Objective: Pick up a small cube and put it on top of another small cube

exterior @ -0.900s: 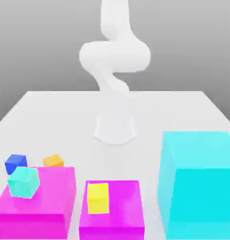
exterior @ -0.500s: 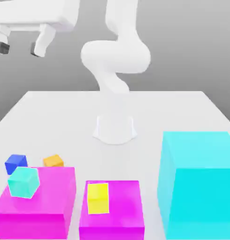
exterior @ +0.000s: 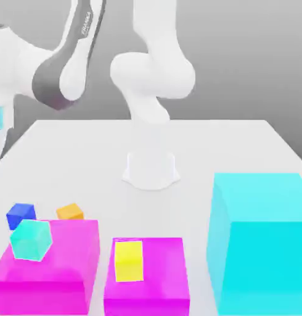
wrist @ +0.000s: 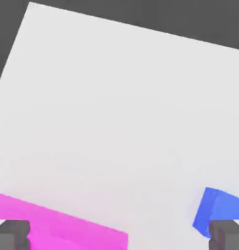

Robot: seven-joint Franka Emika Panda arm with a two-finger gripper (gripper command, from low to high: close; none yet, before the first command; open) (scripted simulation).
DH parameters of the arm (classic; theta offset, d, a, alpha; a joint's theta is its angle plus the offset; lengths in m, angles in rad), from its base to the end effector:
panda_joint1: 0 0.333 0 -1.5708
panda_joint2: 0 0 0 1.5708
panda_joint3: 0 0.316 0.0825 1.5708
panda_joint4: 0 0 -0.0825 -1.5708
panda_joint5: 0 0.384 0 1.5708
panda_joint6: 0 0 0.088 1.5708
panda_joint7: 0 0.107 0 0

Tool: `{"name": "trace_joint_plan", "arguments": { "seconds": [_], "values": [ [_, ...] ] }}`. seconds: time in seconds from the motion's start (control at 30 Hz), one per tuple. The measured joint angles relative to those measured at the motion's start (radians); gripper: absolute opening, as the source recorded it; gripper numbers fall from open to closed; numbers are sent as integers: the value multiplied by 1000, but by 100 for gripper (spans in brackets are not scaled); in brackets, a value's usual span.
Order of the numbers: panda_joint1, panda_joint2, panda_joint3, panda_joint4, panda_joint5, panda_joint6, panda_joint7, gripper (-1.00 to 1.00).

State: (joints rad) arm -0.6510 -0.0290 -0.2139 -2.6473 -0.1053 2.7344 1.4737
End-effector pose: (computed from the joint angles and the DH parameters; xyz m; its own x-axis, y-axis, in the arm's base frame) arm 0.2864 -0.3291 0.2634 -0.6253 -0.7783 0.0571 -0.7788 0.6179 -0.1082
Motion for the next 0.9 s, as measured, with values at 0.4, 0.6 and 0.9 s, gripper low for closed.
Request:
{"name": "trace_joint_plan", "arguments": {
  "seconds": [0.4,0.6,0.9],
  "values": [
    [-186,361,123,-17,309,259,-119,-100],
    [-191,371,129,-16,310,268,-120,-100],
    [-96,131,83,-33,158,52,18,-100]
  ]
}}
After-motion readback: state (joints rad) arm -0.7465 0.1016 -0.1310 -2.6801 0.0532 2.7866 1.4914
